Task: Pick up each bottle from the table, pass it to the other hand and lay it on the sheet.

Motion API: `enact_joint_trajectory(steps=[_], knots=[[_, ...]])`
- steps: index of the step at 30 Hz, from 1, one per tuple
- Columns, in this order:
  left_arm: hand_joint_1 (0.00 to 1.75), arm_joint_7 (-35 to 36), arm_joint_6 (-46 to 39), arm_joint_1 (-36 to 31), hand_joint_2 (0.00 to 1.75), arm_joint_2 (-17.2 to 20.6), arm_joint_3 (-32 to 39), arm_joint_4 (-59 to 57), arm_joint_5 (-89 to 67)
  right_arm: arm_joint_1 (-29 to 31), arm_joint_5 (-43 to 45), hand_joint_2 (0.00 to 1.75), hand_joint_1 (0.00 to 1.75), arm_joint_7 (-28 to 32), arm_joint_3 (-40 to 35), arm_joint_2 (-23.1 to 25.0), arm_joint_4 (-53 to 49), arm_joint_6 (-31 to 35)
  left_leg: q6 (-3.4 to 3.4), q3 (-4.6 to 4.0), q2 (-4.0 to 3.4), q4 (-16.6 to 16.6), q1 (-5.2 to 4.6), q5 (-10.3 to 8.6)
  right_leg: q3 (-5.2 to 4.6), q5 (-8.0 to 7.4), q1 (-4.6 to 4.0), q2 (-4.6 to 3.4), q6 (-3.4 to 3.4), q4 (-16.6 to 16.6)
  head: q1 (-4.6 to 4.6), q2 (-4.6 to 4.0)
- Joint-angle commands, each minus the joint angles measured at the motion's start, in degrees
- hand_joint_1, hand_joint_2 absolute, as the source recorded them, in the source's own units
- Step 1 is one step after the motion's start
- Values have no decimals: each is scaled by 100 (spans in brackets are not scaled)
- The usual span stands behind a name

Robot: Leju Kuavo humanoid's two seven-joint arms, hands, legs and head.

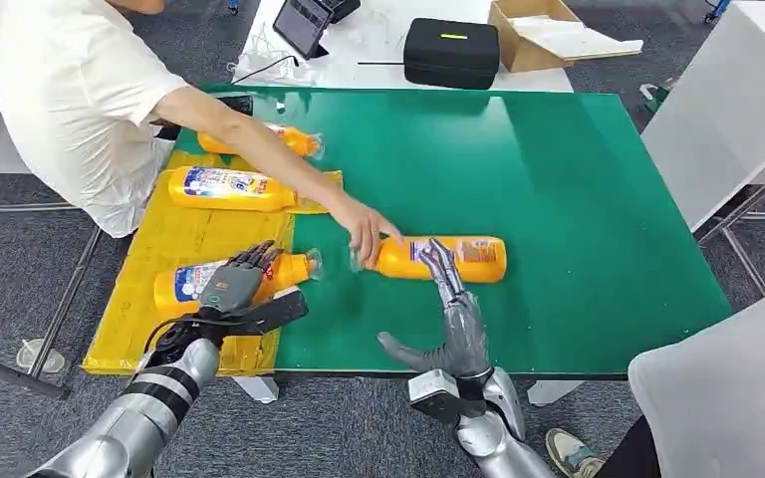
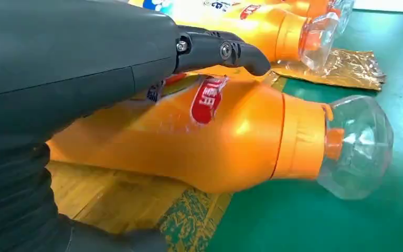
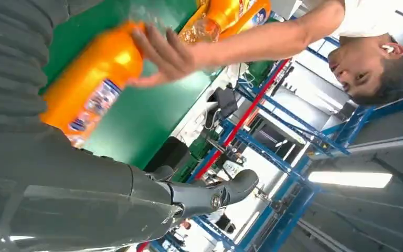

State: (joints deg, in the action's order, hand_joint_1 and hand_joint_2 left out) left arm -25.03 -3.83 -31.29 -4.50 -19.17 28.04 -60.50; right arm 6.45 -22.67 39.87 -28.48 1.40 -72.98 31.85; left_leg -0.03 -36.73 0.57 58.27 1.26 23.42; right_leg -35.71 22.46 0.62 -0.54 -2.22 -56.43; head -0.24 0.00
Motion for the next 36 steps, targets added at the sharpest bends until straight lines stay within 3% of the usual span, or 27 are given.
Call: enact_joint_trajectory(steps=[1, 3, 4, 7, 8, 10, 13, 15, 17, 20, 24, 25, 36], knots=[[0, -247, -1171, 837, 175, -126, -637, 1491, 1008, 25, -1485, 175, 0, -119, 284, -53, 626, 813, 10, 34, -14, -9, -7, 11, 30, 8, 3, -3, 6, 8, 0, 0], [0, -230, -1573, 1385, 175, -368, -712, 2526, 1725, -204, -2534, 175, 0, -360, 893, 60, 471, 815, 8, 14, 10, -7, -8, 4, 15, 9, 5, 16, 1, 7, 0, 0], [0, -255, -2051, 1802, 175, -595, -834, 3167, 2024, -376, -3439, 175, 0, -807, 1435, 95, 372, 815, 10, 17, 8, -5, -7, 8, 17, 12, 4, 18, 2, 7, -2, 2], [0, -246, -2187, 2487, 175, -733, -1672, 3997, 2689, -440, -4130, 175, 0, -1169, 2167, -92, 527, 815, 19, 34, 24, -2, -16, 24, 40, 33, 10, 37, 1, 8, 0, 0], [0, -296, -1648, 2581, 175, -667, -1943, 4113, 3375, -366, -4163, 175, 0, -1282, 2287, -197, 737, 815, 16, 7, 14, -1, -16, 17, 11, 20, 13, 21, -5, 6, 0, 2], [0, -332, -1683, 2620, 175, -589, -2193, 4133, 3734, -272, -4077, 175, 0, -1226, 2407, -312, 920, 815, 27, 41, 19, 0, -24, 36, 50, 45, 19, 31, -15, 8, -2, 0], [0, -354, -1724, 2556, 175, -517, -2194, 4099, 3820, -225, -4068, 175, 0, -1188, 2428, -297, 976, 815, 33, 10, 2, 0, -28, 33, 15, 25, 21, 9, -14, 9, 0, 2], [0, -397, -1596, 2533, 175, -552, -2127, 4082, 4360, -111, -4250, 175, 0, -1794, 2264, -453, 1275, 815, 33, 23, -6, -1, -27, 39, 23, 27, 19, 6, -8, 8, 0, 0], [0, -419, -1772, 2552, 175, -573, -2158, 4221, 4621, 49, -3934, 175, 0, -1809, 2191, -629, 1572, 815, 30, 23, -3, -4, -26, 36, 21, 24, 18, 10, -7, 10, 0, 2], [0, -498, -2315, 2516, 175, -441, -2287, 4522, 4365, 406, -3818, 175, 0, -1747, 2102, -695, 2091, 812, 28, 1, -7, -1, -22, 26, -5, 15, 17, 3, -12, 6, 0, 0], [0, -418, -2353, 2546, 175, -343, -2259, 4676, 4358, 618, -3804, 175, 0, -1983, 1919, -765, 2406, 654, 24, 2, -12, -4, -18, 22, -3, 12, 14, -3, -14, 7, 0, 0], [0, -408, -2342, 2550, 175, -356, -2240, 4663, 4378, 660, -3815, 175, 0, -2026, 1891, -784, 2449, 664, 29, 38, -24, -6, -22, 34, 29, 22, 15, -9, -8, 10, 0, 0], [0, -458, -2339, 2526, 175, -384, -2268, 4617, 4394, 808, -3707, 175, 0, -2145, 1858, -825, 2589, 425, 24, 6, -10, -4, -20, 23, 4, 16, 15, 1, -12, 6, -2, 0]])
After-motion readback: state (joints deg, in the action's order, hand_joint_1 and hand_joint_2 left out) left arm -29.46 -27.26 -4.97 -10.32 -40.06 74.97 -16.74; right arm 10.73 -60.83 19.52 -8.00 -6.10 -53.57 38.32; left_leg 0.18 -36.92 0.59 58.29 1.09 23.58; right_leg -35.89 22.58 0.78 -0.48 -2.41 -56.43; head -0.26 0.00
